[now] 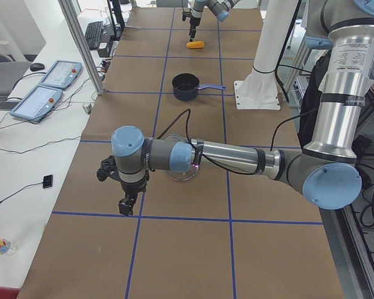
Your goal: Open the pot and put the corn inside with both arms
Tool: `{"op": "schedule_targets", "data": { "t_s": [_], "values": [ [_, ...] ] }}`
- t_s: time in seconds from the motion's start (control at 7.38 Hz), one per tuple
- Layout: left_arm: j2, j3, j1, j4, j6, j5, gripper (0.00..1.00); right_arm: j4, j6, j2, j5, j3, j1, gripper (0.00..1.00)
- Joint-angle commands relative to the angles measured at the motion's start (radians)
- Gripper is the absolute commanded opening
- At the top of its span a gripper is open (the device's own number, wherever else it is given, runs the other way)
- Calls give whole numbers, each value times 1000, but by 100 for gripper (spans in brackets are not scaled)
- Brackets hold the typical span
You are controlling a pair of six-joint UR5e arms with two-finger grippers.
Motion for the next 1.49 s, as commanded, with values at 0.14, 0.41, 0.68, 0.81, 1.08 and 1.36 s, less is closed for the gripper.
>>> {"op": "schedule_targets", "data": {
  "t_s": [0.14,0.41,0.68,0.81,1.08,1.36],
  "values": [
    [-1,-2,1,0,-2,-8,98,42,10,-31,-32,-2,-69,82],
    [-1,-2,1,0,-2,-8,98,42,10,-31,-35,-5,-98,77],
    [-1,-3,3,0,-3,-8,98,42,10,-34,-38,-7,-114,76],
    [-1,-3,3,0,-3,-8,98,42,11,-38,-37,-8,-114,41],
    [-1,-3,3,0,-3,-8,98,42,10,-34,-37,-2,-112,0],
    [-1,-2,3,0,-3,-8,98,38,3,9,7,10,-44,0]
  ]
}}
